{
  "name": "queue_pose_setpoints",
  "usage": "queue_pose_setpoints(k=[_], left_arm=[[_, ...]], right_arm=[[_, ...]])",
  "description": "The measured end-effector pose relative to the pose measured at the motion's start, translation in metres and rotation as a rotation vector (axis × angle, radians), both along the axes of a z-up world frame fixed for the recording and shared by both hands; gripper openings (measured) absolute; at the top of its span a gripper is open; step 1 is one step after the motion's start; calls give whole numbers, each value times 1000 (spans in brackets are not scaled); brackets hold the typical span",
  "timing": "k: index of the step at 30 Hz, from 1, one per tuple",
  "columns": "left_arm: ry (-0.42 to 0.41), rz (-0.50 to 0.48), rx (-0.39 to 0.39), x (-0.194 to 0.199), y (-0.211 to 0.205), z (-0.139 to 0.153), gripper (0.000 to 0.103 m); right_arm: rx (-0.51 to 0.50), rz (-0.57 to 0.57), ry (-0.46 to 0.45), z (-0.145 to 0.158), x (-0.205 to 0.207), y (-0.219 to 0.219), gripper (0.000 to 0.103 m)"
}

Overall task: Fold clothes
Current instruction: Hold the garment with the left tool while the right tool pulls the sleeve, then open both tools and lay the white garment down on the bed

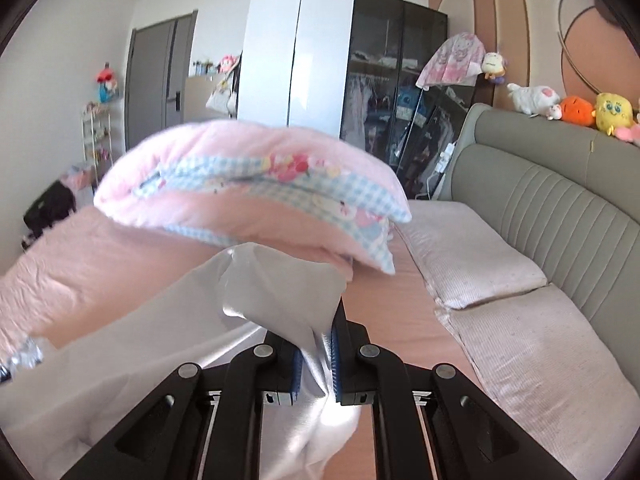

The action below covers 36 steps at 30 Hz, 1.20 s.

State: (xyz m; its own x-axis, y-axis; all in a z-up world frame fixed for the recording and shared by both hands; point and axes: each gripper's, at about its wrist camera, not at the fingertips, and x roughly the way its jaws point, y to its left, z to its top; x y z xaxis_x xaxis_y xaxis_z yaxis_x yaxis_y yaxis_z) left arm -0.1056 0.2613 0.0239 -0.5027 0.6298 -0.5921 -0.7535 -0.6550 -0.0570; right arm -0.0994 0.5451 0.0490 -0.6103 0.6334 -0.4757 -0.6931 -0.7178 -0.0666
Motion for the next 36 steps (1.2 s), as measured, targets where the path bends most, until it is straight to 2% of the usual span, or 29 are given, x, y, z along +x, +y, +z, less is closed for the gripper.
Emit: queue_pose_setpoints(k=[2, 6, 13, 16, 21, 24, 27, 28, 29, 30, 31, 33, 34, 36], left_arm=[[44, -29, 9, 14, 2, 4, 8], [65, -98, -40, 41, 9, -7, 8], [-18, -222, -181, 86, 36, -70, 8], [-57, -285, -214, 107, 48, -90, 8], [-20, -334, -264, 139, 63, -110, 8], [-68, -335, -277, 148, 67, -122, 8], [-101, -325, -306, 153, 70, -134, 9], [-106, -319, -325, 154, 70, -138, 11], [-113, -317, -333, 154, 70, -141, 18], [-122, -316, -335, 154, 70, -143, 28], [-128, -315, -335, 154, 69, -144, 34], [-132, -312, -331, 156, 65, -145, 71], [-131, -310, -327, 156, 63, -145, 78], [-128, -302, -315, 157, 60, -144, 82]], right_arm=[[-23, 19, 86, 22, 4, 7, 9], [-101, 17, 84, 3, 18, 22, 9], [-350, -84, -105, -127, 55, 54, 9], [-444, -138, -144, -169, 77, 68, 9], [-488, -164, -197, -199, 98, 78, 9], [-485, -160, -251, -211, 103, 77, 10], [-483, -167, -301, -223, 107, 74, 18], [-482, -171, -317, -227, 108, 72, 31], [-478, -177, -316, -230, 112, 69, 45], [-474, -183, -315, -233, 115, 66, 50], [-477, -193, -305, -235, 120, 64, 60], [-485, -215, -285, -241, 129, 60, 66], [-506, -224, -269, -244, 134, 58, 68], [-558, -233, -232, -248, 145, 55, 68]])
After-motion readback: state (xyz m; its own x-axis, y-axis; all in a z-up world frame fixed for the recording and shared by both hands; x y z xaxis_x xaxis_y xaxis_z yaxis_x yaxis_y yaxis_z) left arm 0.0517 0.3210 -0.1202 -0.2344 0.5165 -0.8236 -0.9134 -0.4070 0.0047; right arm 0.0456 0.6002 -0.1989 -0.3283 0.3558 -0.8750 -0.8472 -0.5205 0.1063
